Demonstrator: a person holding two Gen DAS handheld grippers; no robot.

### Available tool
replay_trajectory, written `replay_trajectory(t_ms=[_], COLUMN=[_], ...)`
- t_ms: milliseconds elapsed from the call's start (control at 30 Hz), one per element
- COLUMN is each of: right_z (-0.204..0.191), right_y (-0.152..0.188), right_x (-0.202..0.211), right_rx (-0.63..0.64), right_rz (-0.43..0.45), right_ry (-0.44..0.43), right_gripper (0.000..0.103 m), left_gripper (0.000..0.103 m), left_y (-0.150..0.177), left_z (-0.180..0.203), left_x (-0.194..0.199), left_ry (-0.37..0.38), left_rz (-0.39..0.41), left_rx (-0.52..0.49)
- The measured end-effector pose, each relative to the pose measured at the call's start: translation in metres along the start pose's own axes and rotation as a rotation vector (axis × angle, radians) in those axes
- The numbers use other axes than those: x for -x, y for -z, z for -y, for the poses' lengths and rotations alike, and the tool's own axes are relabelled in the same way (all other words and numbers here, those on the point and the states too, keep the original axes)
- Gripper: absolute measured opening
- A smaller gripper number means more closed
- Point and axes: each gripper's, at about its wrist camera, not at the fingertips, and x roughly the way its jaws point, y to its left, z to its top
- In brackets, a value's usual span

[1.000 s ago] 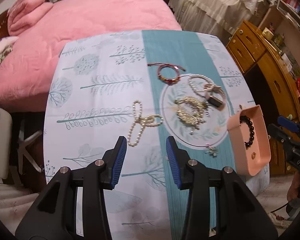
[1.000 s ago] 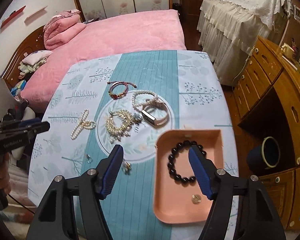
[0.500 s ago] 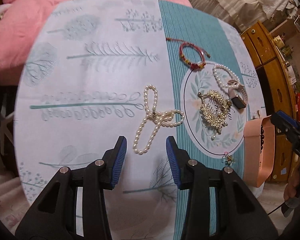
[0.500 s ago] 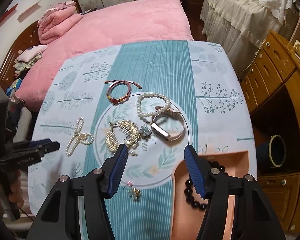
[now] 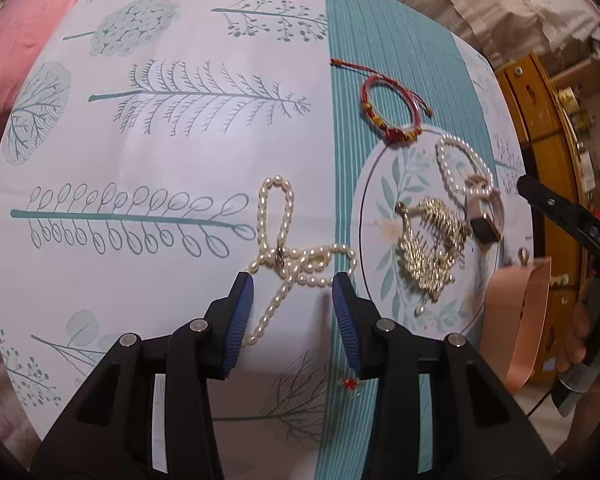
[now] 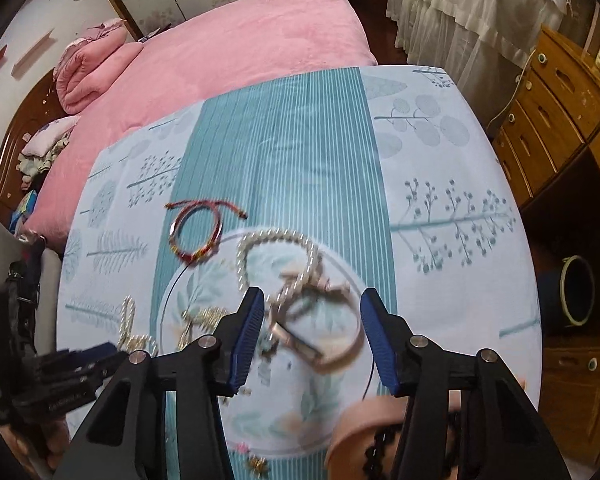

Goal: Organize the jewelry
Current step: 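Grasp the pearl necklace with the left tool while the right tool grasps the pearl bracelet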

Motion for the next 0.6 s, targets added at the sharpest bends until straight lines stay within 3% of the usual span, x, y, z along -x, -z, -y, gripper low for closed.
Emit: replay_trajectory(t_ms=[300, 600], right_z=[-0.017, -0.03], right_y=[-0.026, -0.023], right_x=[-0.052, -0.072], right_rx=[0.058, 0.113], right_rz=[-0.105, -0.143], right_ry=[0.018, 0.025], right_gripper=[0.035, 0.026], left_gripper=[0.038, 0.04], left_y=[-0.009, -0.015], left_z=[-0.002, -0.004], left_x=[0.001, -0.005], left_ry=[-0.001, -0.097], left_rz=[0.03, 0.034], left_rx=[0.057, 0.074])
